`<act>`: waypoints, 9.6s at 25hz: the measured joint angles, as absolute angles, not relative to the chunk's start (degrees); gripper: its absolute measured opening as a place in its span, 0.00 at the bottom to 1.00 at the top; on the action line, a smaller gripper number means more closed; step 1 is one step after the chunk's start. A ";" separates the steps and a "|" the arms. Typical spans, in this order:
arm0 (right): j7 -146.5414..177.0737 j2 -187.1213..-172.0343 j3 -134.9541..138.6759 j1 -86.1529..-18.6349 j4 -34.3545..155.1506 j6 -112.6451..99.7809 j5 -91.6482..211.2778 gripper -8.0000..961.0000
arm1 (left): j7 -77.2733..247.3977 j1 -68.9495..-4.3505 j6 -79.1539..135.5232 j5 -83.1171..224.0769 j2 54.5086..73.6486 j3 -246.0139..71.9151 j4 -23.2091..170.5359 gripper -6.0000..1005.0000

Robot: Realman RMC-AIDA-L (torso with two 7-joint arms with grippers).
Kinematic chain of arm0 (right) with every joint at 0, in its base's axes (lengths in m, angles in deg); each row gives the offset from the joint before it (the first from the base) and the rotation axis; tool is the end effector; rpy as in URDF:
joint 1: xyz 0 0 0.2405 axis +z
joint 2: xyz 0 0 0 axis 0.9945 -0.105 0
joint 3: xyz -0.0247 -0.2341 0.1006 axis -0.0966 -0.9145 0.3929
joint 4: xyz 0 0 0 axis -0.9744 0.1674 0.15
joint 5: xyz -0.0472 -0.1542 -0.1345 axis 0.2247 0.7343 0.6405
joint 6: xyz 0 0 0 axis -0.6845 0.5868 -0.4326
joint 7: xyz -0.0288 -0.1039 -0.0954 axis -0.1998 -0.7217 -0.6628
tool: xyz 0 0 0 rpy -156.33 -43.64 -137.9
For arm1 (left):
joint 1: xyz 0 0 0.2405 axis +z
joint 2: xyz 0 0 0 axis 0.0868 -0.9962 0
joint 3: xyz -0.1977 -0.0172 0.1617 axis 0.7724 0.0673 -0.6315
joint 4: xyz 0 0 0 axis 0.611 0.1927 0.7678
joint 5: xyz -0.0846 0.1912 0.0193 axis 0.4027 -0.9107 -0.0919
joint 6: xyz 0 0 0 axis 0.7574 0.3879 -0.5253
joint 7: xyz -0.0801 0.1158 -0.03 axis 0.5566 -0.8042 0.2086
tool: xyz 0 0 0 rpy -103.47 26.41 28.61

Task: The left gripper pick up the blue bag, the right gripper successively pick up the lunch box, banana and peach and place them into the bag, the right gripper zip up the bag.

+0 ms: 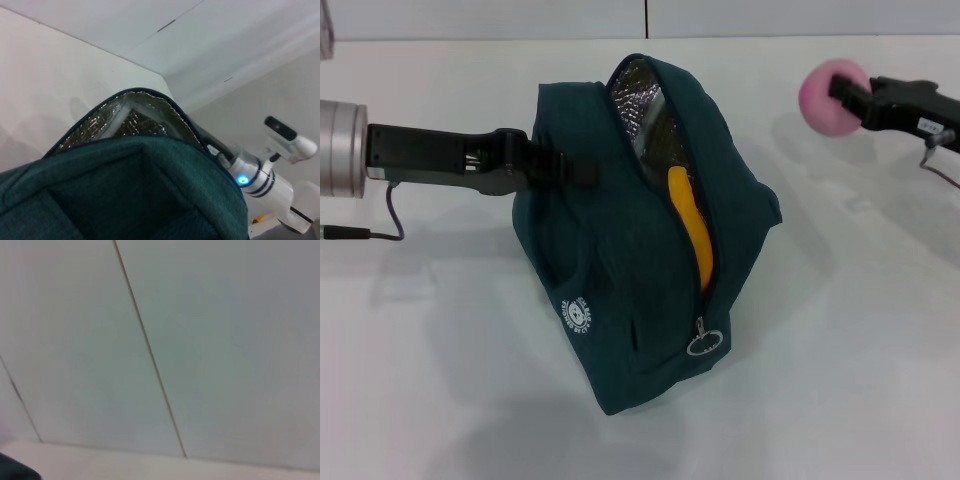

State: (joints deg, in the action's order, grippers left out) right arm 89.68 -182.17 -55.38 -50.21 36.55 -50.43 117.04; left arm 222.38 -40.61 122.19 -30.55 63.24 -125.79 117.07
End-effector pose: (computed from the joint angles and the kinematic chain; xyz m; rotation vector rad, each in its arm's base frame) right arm 0.2592 0.4121 0.0014 -2.1818 0.8359 0.7657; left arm -0.2144 0.3448 0.0449 2.4550 1.6273 0.6772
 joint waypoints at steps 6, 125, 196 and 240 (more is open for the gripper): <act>88.28 -182.20 -53.99 -52.77 32.85 -60.20 115.37 0.16 | 222.38 -40.55 122.26 -30.47 63.24 -125.86 117.07 0.08; 105.96 -182.77 -77.45 -46.71 34.45 -58.07 107.44 0.37 | 221.62 -40.33 121.81 -30.84 63.68 -125.78 116.99 0.09; 76.70 -178.32 -58.08 -66.31 23.74 -93.08 118.14 0.77 | 218.68 -44.89 110.55 -28.96 67.87 -125.78 106.53 0.10; 69.94 -182.09 -58.46 -63.74 30.47 -87.76 139.53 0.56 | 218.69 -43.61 110.39 -28.99 67.90 -125.78 106.52 0.10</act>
